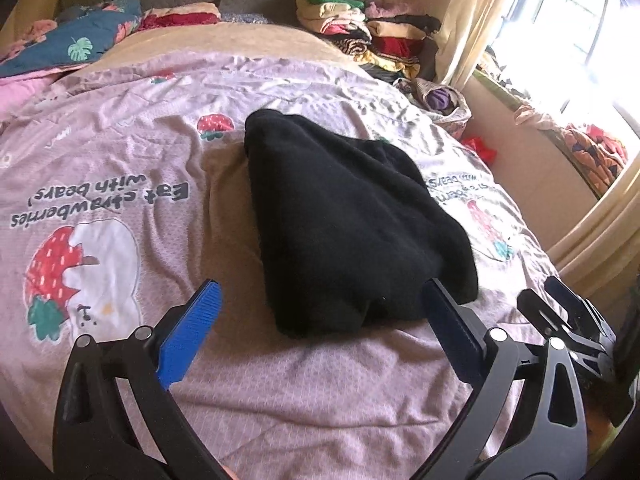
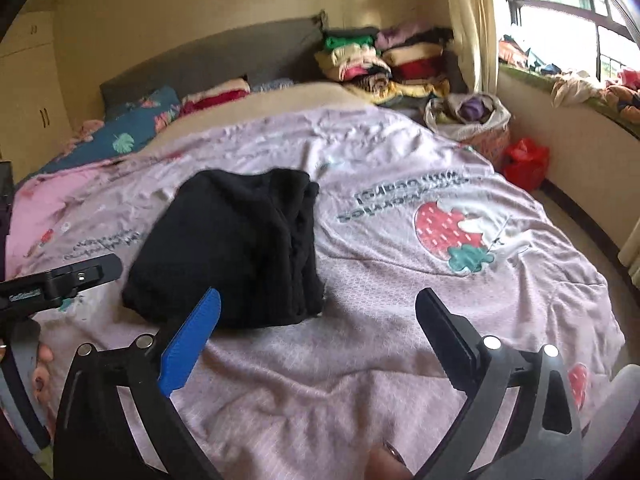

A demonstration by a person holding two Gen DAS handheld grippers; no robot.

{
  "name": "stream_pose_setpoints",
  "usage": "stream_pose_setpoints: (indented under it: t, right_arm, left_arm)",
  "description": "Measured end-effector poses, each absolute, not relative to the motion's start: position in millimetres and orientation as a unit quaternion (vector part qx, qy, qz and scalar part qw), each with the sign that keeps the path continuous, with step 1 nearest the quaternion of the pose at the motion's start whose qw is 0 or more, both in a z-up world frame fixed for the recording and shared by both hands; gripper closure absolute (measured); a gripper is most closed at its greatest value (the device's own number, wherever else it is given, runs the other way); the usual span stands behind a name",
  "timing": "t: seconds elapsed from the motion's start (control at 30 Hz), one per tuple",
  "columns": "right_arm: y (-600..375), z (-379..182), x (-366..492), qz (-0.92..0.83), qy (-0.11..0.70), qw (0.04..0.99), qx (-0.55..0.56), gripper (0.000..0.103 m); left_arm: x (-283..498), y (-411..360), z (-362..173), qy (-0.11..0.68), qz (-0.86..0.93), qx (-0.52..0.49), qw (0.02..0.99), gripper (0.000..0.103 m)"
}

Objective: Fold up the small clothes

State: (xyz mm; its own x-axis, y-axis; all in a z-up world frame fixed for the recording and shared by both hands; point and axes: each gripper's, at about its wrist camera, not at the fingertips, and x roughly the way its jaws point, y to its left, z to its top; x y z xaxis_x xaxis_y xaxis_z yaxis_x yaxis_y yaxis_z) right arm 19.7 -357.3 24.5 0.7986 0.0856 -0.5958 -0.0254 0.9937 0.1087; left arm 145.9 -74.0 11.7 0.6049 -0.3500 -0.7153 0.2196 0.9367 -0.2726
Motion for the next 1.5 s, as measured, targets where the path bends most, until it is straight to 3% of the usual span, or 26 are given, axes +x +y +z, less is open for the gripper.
stream_pose_setpoints:
  t: [0.47, 1.0, 1.5]
  right_arm:
    - [-333.9, 30.5, -34.6, 0.033, 0.273, 0.961, 0.021, 0.004]
    - [-325.7, -15.4, -56.4, 0.007, 0.327, 0.945, 0.010, 0.004]
    - [-326.6, -15.7, -59.3, 0.005, 0.328, 0.945, 0.010, 0.004]
  left_arm:
    - [86.0, -58.1, 9.9, 0.392, -0.159, -0.072, 0.903, 0.009]
    - [40.3, -36.0, -19.5, 0.391, -0.150, -0.067, 0.906, 0.009]
    - [38.4, -32.7, -19.7, 0.393, -0.132, -0.058, 0.908, 0.009]
